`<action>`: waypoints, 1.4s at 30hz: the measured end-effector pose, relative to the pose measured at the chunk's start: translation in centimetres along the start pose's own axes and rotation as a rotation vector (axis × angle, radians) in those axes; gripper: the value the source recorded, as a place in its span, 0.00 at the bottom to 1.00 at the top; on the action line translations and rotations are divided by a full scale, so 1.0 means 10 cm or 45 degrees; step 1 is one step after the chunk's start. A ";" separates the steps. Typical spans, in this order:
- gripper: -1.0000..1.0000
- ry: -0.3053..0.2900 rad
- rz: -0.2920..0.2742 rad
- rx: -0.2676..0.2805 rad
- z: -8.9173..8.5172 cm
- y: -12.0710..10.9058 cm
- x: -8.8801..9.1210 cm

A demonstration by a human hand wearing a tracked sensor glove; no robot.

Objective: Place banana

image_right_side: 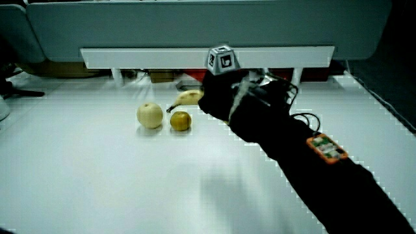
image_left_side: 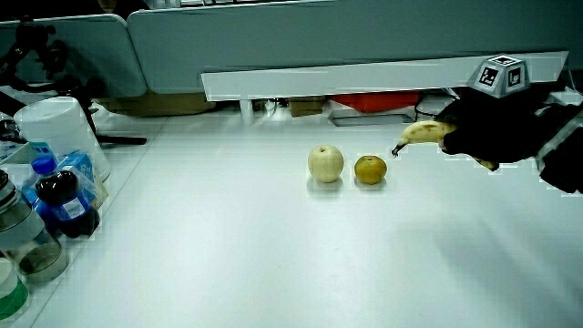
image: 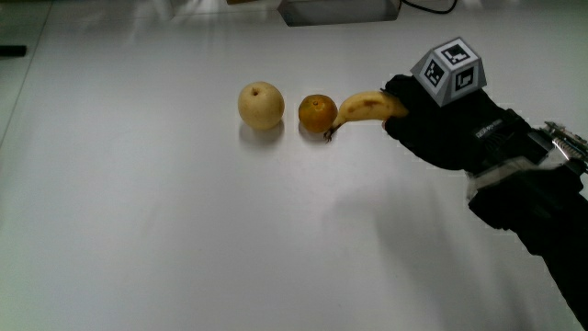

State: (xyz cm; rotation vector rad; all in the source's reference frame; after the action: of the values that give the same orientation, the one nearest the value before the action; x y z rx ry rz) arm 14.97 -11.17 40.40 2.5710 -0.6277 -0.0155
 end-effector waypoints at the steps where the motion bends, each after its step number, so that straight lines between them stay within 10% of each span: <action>1: 0.50 -0.001 -0.018 0.004 0.02 0.02 0.02; 23: 0.50 0.158 -0.497 -0.068 -0.42 0.39 0.58; 42: 0.50 0.086 -0.603 -0.241 -1.04 0.44 0.64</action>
State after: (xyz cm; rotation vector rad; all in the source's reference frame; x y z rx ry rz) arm 20.11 -12.63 52.23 2.4622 0.0178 -0.1381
